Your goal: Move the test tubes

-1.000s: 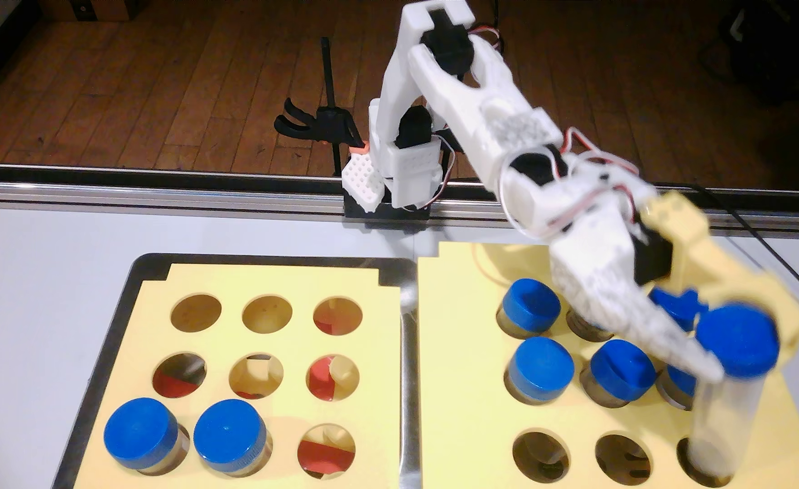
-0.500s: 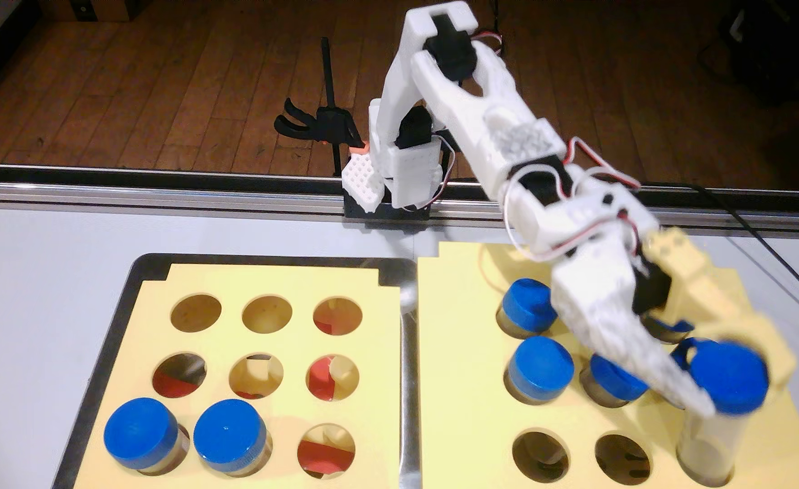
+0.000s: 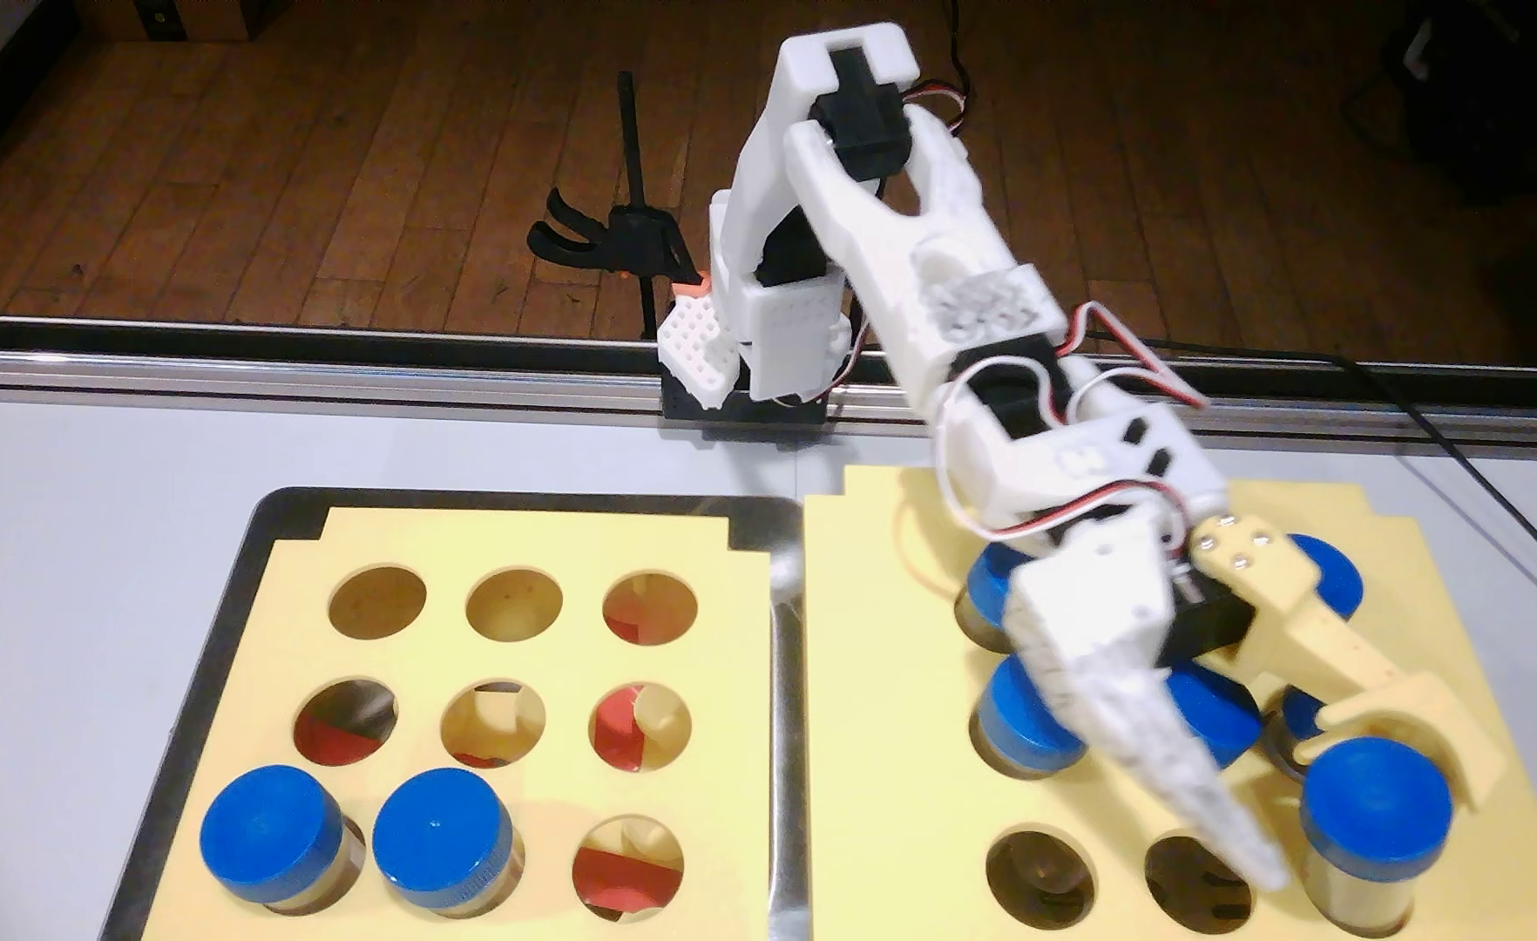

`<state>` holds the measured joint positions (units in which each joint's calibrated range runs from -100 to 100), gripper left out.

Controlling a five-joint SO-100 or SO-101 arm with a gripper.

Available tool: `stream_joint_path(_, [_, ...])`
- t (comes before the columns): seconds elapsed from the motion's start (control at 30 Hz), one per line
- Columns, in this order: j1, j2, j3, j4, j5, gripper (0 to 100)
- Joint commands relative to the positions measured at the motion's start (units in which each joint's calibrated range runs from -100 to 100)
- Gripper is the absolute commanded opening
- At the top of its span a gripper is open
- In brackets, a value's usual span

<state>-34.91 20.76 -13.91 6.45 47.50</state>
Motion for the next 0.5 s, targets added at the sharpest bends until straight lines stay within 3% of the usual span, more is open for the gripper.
stream_joint_path(0.0, [2.27, -1.18, -4.47, 0.15, -0.22, 34])
stream_joint_path(0.27, [5.09, -6.56, -14.64, -0.33, 0.41, 33])
stream_joint_path(0.47, [0.72, -9.6, -13.64, 0.15, 1.98, 33])
